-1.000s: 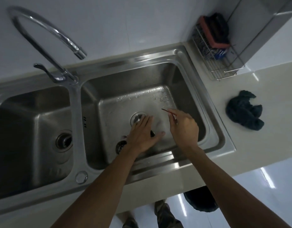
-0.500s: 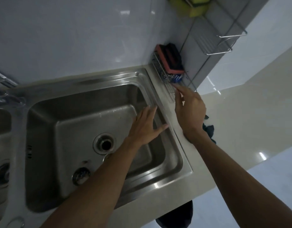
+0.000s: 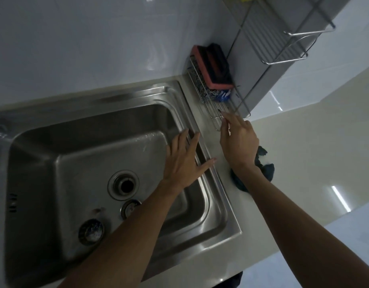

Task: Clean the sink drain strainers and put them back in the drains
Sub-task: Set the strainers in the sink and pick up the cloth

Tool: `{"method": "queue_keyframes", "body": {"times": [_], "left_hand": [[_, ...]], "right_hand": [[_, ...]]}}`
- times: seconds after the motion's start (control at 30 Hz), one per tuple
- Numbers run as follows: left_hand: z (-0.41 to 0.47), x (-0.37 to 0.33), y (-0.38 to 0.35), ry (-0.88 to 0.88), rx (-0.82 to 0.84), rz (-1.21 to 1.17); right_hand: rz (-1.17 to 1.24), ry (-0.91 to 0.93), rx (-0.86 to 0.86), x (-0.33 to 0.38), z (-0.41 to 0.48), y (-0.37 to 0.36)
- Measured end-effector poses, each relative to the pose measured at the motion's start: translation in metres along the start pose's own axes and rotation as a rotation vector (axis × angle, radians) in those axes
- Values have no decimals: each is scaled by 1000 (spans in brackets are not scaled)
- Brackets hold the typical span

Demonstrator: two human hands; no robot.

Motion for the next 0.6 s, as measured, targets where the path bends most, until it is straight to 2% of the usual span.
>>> {"method": "queue_keyframes", "body": {"times": [0.23, 0.6], "left_hand": [[0, -1, 0, 12, 40, -1], [-5, -1, 19, 11, 102, 8]], "right_hand": [[-3, 13, 55, -2, 0, 1], [9, 58, -8, 7, -5, 21]]}}
Point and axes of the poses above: each hand's wrist, its own z-axis towards the middle knuckle, its own y-axis out of the back of the hand, x = y × z, the point moved 1 cm from there along z, towards the middle knuckle, and after that the axes turned 12 degrees about -x, right-handed, at the moved point
